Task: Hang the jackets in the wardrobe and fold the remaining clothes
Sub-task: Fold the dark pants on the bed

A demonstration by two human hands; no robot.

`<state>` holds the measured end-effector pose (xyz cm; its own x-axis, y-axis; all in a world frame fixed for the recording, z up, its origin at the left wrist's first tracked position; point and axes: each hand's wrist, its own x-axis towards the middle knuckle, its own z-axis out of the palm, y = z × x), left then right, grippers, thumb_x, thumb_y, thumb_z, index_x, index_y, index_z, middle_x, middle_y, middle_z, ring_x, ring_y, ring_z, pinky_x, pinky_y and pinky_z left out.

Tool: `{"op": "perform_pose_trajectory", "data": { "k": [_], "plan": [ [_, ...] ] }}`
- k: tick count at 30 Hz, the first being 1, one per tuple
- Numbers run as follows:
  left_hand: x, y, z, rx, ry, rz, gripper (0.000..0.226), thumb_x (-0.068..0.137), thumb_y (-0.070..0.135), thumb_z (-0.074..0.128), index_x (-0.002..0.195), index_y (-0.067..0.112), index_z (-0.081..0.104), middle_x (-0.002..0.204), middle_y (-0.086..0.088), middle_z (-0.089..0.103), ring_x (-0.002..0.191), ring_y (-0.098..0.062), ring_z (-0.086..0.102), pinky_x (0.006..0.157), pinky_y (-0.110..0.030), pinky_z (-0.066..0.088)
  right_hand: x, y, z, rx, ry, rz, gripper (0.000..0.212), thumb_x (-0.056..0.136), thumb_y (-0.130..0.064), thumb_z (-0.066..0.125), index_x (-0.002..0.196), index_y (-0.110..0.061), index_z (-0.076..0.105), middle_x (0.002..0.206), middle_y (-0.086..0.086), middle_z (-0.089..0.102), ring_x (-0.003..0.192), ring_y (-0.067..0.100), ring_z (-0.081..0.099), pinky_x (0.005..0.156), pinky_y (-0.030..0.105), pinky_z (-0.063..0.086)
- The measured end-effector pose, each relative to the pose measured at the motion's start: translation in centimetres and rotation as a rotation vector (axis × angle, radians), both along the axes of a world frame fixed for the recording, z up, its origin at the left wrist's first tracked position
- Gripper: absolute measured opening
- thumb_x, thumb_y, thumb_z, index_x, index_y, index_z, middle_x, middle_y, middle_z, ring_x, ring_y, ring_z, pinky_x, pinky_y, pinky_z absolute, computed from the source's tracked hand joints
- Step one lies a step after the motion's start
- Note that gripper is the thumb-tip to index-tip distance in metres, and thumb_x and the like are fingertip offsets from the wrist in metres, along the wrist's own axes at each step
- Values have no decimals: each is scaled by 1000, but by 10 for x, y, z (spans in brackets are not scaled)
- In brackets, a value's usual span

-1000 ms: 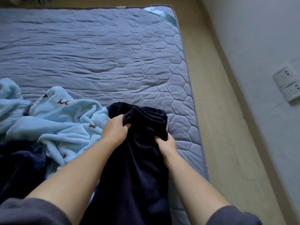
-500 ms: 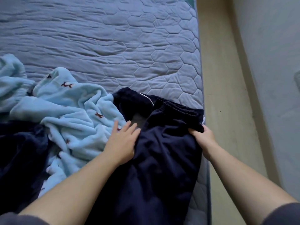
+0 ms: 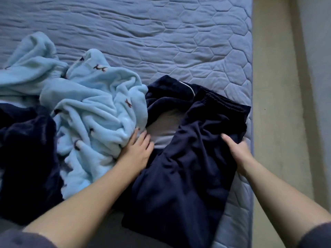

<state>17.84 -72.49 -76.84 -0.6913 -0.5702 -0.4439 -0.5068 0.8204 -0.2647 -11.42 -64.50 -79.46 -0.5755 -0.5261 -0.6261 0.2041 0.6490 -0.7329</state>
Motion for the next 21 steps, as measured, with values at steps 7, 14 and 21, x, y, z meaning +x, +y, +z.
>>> {"op": "perform_pose_trajectory", "data": {
  "k": [7, 14, 21],
  "plan": [
    [45, 50, 12, -8, -411, 108, 67, 100, 38, 27, 149, 24, -17, 152, -19, -31, 130, -48, -39, 88, -73, -29, 29, 17, 10, 94, 99, 150, 61, 81, -9, 74, 135, -2, 47, 130, 12, 59, 119, 26, 56, 105, 38, 43],
    [100, -16, 5, 134, -228, 484, 55, 104, 32, 15, 151, 17, -9, 157, -9, -22, 146, -26, -15, 115, -48, -10, 41, 29, -8, 147, 222, 285, 51, 80, 3, 70, 127, 3, 50, 123, 19, 61, 115, 32, 57, 101, 41, 44],
    [106, -16, 10, -37, -312, 346, 42, 103, 34, 29, 145, 33, 35, 160, -14, -2, 144, -39, -16, 104, -64, -17, 43, 28, -14, 165, 269, 315, 58, 80, 0, 70, 132, 1, 45, 126, 17, 59, 118, 31, 54, 94, 28, 39]
  ]
}}
